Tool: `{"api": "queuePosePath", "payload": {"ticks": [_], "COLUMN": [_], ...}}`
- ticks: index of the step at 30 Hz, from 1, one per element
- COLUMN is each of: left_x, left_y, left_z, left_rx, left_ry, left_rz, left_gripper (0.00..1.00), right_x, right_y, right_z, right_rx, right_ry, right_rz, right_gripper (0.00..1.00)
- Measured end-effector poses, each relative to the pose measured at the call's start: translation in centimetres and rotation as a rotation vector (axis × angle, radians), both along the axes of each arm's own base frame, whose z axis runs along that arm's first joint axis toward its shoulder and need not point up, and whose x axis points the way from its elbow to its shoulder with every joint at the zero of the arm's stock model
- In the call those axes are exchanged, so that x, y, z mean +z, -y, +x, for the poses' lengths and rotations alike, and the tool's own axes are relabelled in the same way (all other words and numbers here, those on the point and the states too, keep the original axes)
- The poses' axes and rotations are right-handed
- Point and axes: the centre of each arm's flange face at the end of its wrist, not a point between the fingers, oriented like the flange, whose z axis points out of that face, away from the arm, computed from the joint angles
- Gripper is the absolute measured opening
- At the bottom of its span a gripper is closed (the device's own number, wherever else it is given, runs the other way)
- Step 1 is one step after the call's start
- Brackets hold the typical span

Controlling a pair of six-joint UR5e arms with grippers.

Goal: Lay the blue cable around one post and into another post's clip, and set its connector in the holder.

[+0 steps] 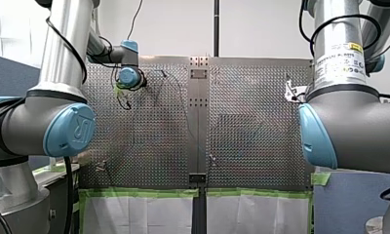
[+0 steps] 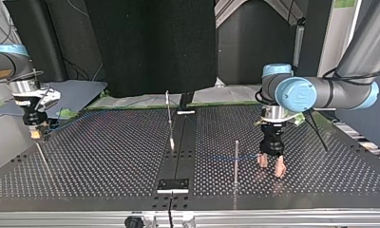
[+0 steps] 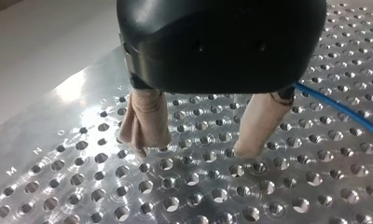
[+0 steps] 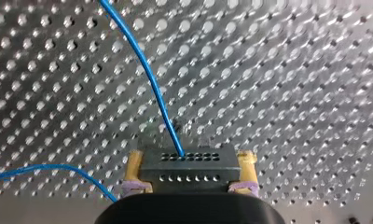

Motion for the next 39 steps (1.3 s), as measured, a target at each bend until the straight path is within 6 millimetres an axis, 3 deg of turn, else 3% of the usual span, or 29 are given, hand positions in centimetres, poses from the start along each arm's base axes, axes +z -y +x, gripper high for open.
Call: {"api": "queuePosePath", "payload": {"ticks": [5,13,39], "left_x": [0.0,0.0,0.0], "left_y": [0.0,0.0,-0.2], "left_z": [0.0,0.0,0.0], "left_rx": [0.001,0.001,0.003], "left_ry": [0.000,-0.002,-0.002], "left_rz": [0.001,0.002,0.004], "left_gripper": [1.00,1.00,1.00], "right_x": [-0.4,-2.7,-1.2], "right_y": [0.1,0.7,1.9], "right_z": [-0.1,-0.6,-1.4], "right_rx": [0.043,0.039,0.015], "right_ry": [0.009,-0.002,0.002], "right_rz": [0.000,0.031,0.011], "right_gripper": [0.30,0.30,0.30]}}
